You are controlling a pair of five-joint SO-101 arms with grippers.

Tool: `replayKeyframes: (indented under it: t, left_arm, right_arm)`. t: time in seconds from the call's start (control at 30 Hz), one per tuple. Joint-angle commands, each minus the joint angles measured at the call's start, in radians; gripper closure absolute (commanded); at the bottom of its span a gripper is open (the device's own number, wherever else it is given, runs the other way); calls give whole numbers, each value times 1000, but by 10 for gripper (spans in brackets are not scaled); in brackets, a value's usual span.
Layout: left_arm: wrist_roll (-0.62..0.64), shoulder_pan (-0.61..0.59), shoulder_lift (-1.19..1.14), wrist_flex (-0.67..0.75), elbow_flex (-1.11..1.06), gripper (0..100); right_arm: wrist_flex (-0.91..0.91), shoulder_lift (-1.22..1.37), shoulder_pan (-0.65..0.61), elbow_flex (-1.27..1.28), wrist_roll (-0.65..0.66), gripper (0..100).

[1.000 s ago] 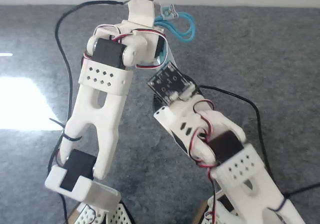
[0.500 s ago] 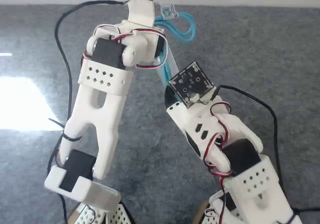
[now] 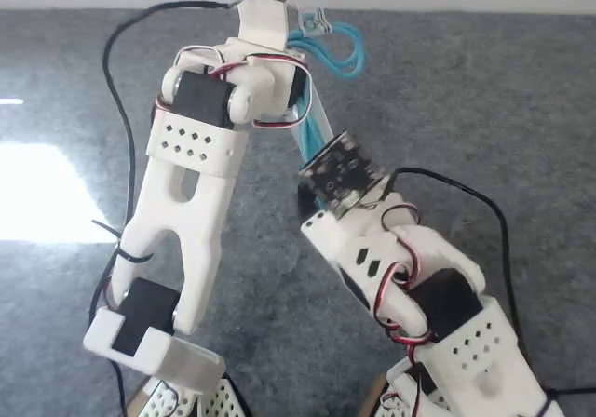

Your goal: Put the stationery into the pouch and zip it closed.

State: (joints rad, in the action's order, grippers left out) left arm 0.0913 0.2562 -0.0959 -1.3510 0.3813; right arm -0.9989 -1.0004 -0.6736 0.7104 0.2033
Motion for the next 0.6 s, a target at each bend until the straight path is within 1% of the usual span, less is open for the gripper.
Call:
replayKeyframes:
  t: [0.0, 0.07, 0.3, 0.4, 0.57]
  left_arm:
    - [-14, 18, -77, -15, -53, 989]
    - [-14, 18, -77, -15, -53, 989]
    - [-12, 21, -77, -15, -56, 989]
    - [-14, 17, -77, -15, -56, 989]
    - [-14, 17, -77, -15, -53, 989]
  right_arm:
    - [-8, -21, -13, -43, -11, 762]
    - [16, -19, -10, -37, -5, 734]
    - [101, 84, 70, -29, -3, 757]
    - [62, 90, 91, -46, -3, 757]
    - [-104, -16, 97, -152, -2, 757]
